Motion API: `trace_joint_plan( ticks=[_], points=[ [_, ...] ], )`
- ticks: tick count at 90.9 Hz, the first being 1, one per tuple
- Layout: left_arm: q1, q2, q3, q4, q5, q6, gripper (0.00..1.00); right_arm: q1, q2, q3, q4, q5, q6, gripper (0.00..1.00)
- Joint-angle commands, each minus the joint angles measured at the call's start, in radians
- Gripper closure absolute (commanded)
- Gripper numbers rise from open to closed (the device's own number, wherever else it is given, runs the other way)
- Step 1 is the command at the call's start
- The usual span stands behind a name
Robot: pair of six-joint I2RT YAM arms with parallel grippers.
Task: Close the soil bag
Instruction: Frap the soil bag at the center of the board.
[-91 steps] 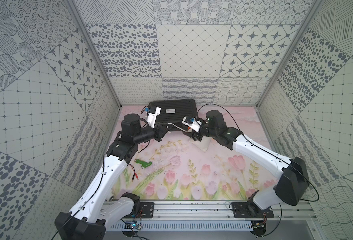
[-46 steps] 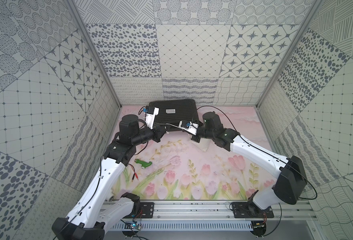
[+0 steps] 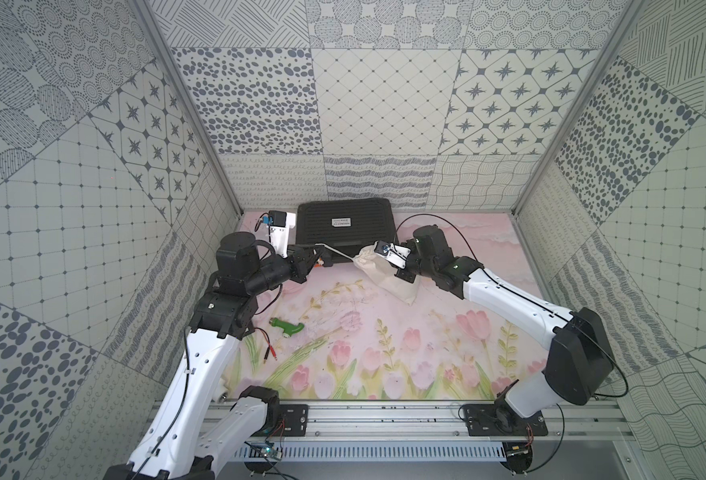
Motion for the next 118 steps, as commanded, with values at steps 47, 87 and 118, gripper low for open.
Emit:
trace_joint_plan(
  ticks=[47, 87, 118],
  points=[
    [0.011, 0.026, 0.022, 0.135, 0.106, -0.058, 1.00, 0.086, -0.110, 0.089, -0.035, -0.254, 0.101, 0.40],
    [0.011, 0.015, 0.021, 0.116, 0.103, -0.049, 1.00, 0.184, 0.117, 0.274, 0.038, -0.259, 0.130, 0.50],
    [0.010, 0.015, 0.019, 0.115, 0.104, -0.047, 1.00, 0.196, 0.168, 0.304, 0.063, -0.280, 0.156, 0.57]
  ],
)
